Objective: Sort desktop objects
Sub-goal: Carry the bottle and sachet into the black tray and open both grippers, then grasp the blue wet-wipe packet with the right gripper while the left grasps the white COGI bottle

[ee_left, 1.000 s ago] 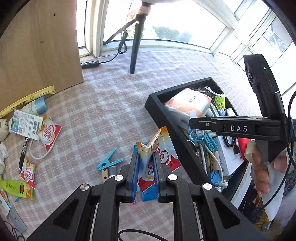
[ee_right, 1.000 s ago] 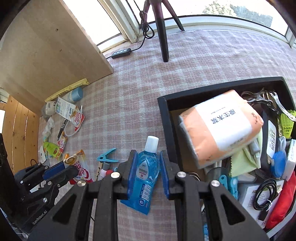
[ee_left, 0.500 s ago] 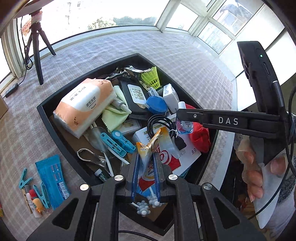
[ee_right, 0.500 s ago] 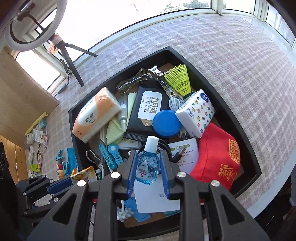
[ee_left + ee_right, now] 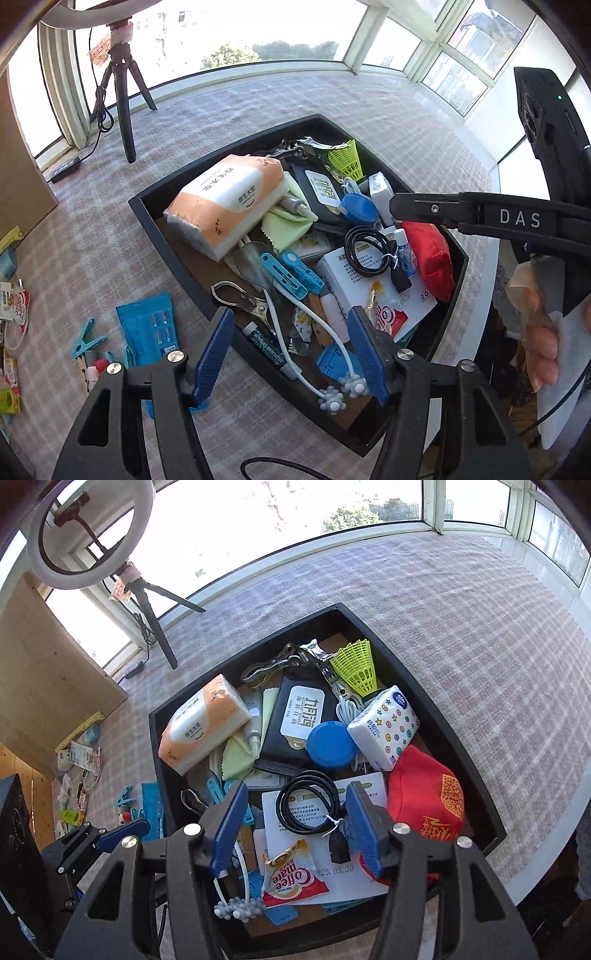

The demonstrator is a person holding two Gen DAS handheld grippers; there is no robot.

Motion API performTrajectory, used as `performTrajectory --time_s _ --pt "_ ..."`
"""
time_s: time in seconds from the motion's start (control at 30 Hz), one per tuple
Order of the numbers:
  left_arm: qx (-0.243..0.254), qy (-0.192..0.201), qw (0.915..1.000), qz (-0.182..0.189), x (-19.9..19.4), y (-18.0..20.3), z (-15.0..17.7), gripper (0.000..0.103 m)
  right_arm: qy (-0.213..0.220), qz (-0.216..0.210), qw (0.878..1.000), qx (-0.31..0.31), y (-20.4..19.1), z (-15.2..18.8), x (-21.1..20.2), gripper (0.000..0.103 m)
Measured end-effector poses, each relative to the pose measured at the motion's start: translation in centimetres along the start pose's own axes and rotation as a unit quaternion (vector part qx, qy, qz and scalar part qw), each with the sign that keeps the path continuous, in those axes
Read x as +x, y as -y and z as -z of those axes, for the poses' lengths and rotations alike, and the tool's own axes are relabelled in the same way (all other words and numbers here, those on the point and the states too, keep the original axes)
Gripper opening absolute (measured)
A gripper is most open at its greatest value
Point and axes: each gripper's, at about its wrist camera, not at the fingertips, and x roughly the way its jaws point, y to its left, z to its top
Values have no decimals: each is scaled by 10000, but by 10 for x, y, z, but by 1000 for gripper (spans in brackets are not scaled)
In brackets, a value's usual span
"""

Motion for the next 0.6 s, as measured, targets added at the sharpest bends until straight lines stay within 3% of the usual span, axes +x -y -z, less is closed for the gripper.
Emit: performTrajectory --time_s 0.13,0.3,0.43,0.6 --pt "-367 54 9991 -182 -13 -40 13 53 -65 -218 9994 -252 -28 4 5 54" --pt "-847 64 9954 -442 -26 -99 39 38 -233 -544 9960 -674 -72 11 14 54" --pt "-1194 -11 9906 -664 -32 -143 61 35 -442 -842 9900 -1042 -111 21 24 48" --pt "-1225 -190 9896 -730 -29 -170 85 22 -885 -1059 9810 -1362 -155 40 51 39"
